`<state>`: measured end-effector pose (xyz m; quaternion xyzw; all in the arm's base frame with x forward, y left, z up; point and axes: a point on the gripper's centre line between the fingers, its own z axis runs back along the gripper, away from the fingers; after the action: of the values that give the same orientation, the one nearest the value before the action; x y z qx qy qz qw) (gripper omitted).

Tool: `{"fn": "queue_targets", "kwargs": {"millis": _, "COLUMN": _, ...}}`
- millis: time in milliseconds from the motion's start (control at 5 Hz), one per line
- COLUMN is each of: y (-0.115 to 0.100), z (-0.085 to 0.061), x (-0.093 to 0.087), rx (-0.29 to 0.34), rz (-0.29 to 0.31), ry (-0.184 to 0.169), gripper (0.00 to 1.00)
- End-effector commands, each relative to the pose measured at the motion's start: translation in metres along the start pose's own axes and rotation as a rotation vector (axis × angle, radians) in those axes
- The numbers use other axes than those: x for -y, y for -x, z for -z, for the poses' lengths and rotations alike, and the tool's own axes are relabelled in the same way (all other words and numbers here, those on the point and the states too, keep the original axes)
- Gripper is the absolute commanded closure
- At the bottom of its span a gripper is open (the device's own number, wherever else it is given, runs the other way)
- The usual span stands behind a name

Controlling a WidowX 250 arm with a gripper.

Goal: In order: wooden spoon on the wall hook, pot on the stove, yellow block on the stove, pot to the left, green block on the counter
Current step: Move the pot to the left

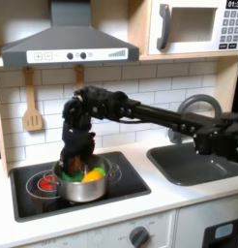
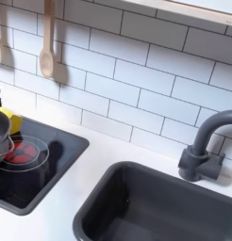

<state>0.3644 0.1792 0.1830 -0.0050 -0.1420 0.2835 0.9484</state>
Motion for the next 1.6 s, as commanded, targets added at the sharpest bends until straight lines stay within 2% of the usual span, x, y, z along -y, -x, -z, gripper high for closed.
{"fn": "queue_targets", "kwargs": {"millis": 0, "y": 0.007, "z": 0.007, "x": -0.002, "rx": 0.014, "rz": 0.157, "ry": -0.001, "gripper": 0.0}}
{"fn": "queue_targets", "kwargs": {"millis": 200, "y": 0.017, "z": 0.019, "x": -0.005, "rx": -0.012, "rz": 0.203, "ry": 0.002, "gripper": 0.0}}
{"fn": "queue_targets", "kwargs": {"millis": 400, "y": 0.019, "z": 0.016, "x": -0.007, "rx": -0.005, "rz": 0.222, "ry": 0.001, "gripper": 0.0}}
{"fn": "queue_targets", "kwargs": {"millis": 600, "y": 0.009, "z": 0.003, "x": -0.007, "rx": 0.021, "rz": 0.232, "ry": 0.013, "gripper": 0.0}}
{"fn": "queue_targets", "kwargs": {"millis": 800, "y": 0.006, "z": -0.003, "x": -0.009, "rx": 0.038, "rz": 0.244, "ry": 0.007, "gripper": 0.0}}
{"fn": "queue_targets", "kwargs": {"millis": 1000, "y": 0.005, "z": 0.0, "x": -0.008, "rx": 0.042, "rz": 0.263, "ry": 0.004, "gripper": 0.0}}
{"fn": "queue_targets", "kwargs": {"millis": 1200, "y": 0.011, "z": 0.011, "x": -0.013, "rx": 0.008, "rz": 0.257, "ry": -0.013, "gripper": 0.0}}
{"fn": "queue_targets", "kwargs": {"millis": 1400, "y": 0.013, "z": 0.016, "x": -0.021, "rx": 0.001, "rz": 0.254, "ry": -0.025, "gripper": 0.0}}
